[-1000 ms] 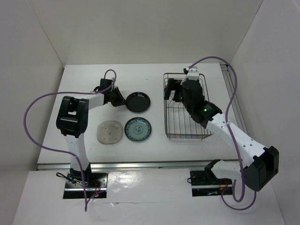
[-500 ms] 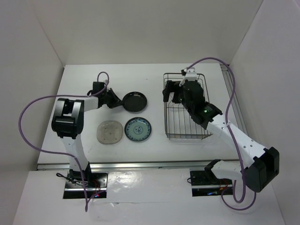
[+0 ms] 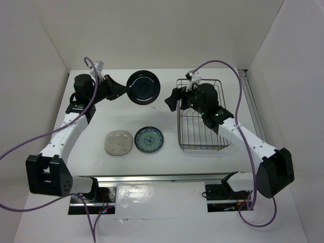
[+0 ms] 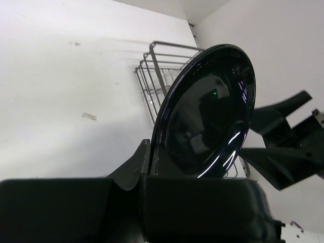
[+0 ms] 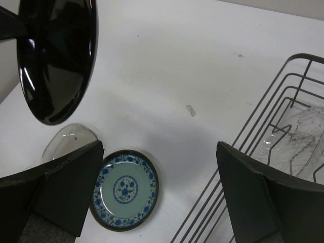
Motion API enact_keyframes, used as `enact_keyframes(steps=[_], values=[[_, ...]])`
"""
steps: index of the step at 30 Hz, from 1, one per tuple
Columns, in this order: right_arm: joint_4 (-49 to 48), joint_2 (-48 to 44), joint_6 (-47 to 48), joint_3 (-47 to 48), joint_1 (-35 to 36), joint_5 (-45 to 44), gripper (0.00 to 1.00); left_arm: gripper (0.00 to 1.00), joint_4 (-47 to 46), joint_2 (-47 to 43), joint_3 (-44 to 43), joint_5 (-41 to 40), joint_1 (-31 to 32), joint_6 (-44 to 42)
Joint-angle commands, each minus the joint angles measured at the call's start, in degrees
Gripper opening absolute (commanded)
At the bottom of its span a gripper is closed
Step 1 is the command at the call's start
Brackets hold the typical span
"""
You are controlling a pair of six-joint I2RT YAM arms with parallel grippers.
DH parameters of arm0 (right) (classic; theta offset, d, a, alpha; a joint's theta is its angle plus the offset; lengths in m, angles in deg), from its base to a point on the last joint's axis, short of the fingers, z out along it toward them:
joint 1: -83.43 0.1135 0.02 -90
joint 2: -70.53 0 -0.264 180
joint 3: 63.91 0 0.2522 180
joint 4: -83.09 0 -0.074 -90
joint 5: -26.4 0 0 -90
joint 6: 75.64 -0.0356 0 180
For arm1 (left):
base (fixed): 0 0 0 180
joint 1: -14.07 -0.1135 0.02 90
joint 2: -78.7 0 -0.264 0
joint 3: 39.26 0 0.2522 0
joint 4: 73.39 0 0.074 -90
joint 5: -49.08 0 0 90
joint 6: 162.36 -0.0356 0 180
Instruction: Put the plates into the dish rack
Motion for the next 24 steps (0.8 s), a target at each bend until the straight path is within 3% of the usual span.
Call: enact_keyframes(steps=[1,5,19,20,24], values=[[-8.43,-0.01,0.31,0.48,-1.66,7.67,0.99,0.0,-0.43,0.48,-0.01,4.59,0.78,-1.58],[-11.86,-1.33,-1.28,-0.75,-3.76,14.86,0.99,0.0,-0.43,1.71,-0.54,6.6,0.78,-1.58],[-17.93,5.43,-9.01,1.0,-5.61,20.77,0.97,0.0,-7.1,2.24,1.22,12.85,3.15,1.41],[-18.54,6.31,-9.54,1.0,-5.61,20.77,0.95,0.0,-7.11,2.24,1.22,12.85,3.67,1.41],[-19.69,8.24,-11.91,1.62,-6.14,20.77,0.64,0.0,-8.34,2.24,1.92,13.64,4.21,1.94]])
